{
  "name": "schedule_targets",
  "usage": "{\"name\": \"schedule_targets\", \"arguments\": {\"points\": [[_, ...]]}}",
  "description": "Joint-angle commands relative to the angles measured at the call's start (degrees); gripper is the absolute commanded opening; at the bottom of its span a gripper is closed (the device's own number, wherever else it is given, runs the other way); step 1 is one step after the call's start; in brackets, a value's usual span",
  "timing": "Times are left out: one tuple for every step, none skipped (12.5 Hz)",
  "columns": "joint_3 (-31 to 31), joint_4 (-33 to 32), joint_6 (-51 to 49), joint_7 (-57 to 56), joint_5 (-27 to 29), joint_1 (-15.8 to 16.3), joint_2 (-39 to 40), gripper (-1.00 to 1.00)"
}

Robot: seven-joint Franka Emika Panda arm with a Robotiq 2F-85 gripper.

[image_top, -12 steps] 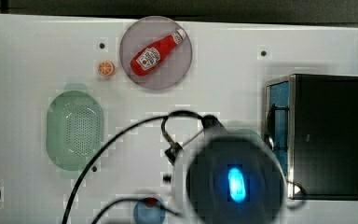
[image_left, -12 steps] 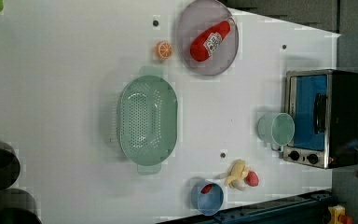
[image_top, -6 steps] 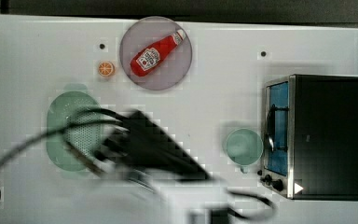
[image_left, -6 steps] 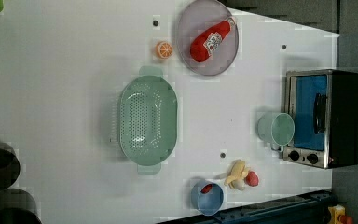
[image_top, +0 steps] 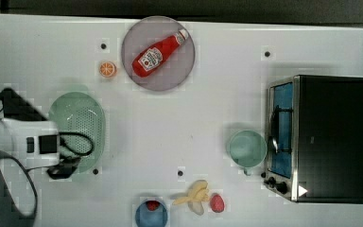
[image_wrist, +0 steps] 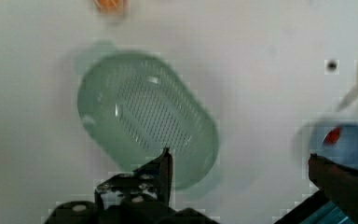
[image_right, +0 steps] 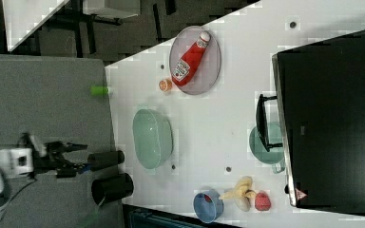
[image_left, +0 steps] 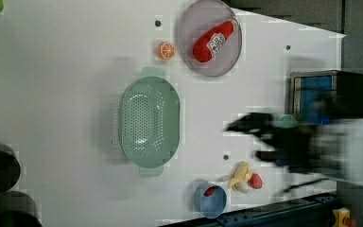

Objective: Drag strainer left to right.

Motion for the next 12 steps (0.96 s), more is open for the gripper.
{"name": "schedule_targets", "arguments": {"points": [[3.5, -0.8, 6.7, 26.2, -1.5, 0.2, 4.2, 1.0], [4.7, -0.9, 9.5, 32.8, -2.6, 0.3, 7.0, 1.0], [5.4, -1.1, 11.9, 39.1, -4.3, 0.5, 9.9, 1.0], [5.6, -1.3, 13.7, 44.9, -6.6, 0.9, 12.9, 1.0], [5.5, -1.3, 14.9, 49.9, -9.2, 1.2, 16.0, 1.0], [5.5, -1.3, 16.4, 54.1, -11.5, 1.4, 19.0, 1.0], [5.5, -1.3, 18.1, 57.3, -13.5, 1.5, 22.0, 1.0], [5.4, -1.3, 20.2, 58.9, -15.0, 1.5, 24.8, 1.0], [5.2, -1.4, 22.5, 59.0, -16.3, 1.5, 27.7, 1.0], [4.7, -1.5, 24.9, 59.0, -17.1, 1.5, 30.3, 1.0], [4.0, -1.7, 27.9, 59.0, -17.9, 1.5, 32.6, 1.0], [3.0, -2.1, 31.1, 59.0, -18.5, 1.5, 34.5, 1.0]]}}
